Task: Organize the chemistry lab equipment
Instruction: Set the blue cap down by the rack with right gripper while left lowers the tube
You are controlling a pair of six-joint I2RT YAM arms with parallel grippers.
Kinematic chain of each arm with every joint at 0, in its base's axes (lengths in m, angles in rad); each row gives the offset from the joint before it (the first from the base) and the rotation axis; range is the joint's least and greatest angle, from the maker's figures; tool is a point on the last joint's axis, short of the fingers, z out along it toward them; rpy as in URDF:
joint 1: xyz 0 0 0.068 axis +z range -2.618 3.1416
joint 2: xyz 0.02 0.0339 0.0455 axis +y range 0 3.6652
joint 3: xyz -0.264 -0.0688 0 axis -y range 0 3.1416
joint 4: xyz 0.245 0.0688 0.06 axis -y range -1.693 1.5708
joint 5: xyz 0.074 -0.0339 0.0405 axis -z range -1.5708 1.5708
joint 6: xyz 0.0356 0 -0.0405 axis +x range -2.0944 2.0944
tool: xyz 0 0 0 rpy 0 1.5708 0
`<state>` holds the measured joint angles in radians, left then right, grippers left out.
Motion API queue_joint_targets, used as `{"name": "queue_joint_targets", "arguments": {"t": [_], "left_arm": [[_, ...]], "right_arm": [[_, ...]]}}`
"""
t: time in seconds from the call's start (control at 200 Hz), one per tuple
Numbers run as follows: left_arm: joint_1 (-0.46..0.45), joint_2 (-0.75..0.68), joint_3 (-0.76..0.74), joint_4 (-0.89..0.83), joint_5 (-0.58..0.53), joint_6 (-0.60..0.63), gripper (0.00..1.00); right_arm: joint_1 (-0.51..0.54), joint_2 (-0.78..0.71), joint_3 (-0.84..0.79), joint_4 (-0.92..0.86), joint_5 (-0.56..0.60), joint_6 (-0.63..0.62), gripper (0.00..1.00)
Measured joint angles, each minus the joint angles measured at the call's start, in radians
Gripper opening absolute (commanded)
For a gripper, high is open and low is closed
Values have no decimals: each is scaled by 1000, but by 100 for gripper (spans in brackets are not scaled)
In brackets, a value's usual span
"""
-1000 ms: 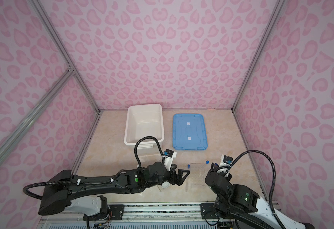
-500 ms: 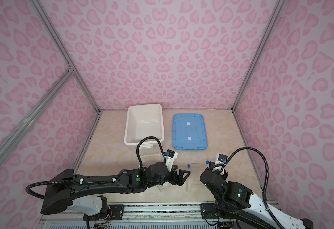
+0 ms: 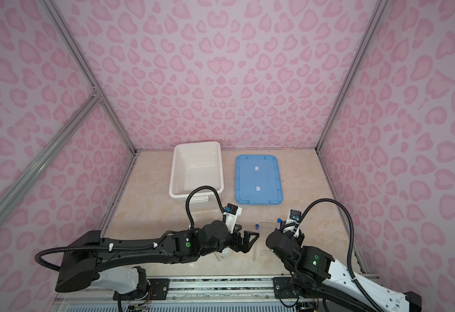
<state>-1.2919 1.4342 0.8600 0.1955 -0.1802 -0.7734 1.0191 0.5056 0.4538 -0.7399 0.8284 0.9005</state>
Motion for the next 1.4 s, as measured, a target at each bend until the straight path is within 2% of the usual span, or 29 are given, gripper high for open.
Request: {"name": "queue_joint_targets", "arguments": {"t": [0.17,0.435,0.645,0.71,0.785,1.15,1.4], "left_arm": [[3,0,0,-8,-5,0,96],[5,24,6,-37,-18,-8,96],[5,41,13,-43,-18,-14,95],[5,41,13,-43,-18,-17,95],[5,42,13,-43,-18,-18,95],[5,54,27,-72,-34,-22,95],[3,35,44,-142,-74,-18,95]], "right_arm": [[-36,-14,-35,89,0,-79,14],[-279,-48,-74,245,-178,-238,13],[-299,40,-50,302,-238,-323,15],[-294,50,-50,314,-242,-336,21],[-288,55,-53,314,-260,-335,33],[-273,13,-45,234,-279,-316,65],[-273,-38,66,158,-285,-301,74]]}}
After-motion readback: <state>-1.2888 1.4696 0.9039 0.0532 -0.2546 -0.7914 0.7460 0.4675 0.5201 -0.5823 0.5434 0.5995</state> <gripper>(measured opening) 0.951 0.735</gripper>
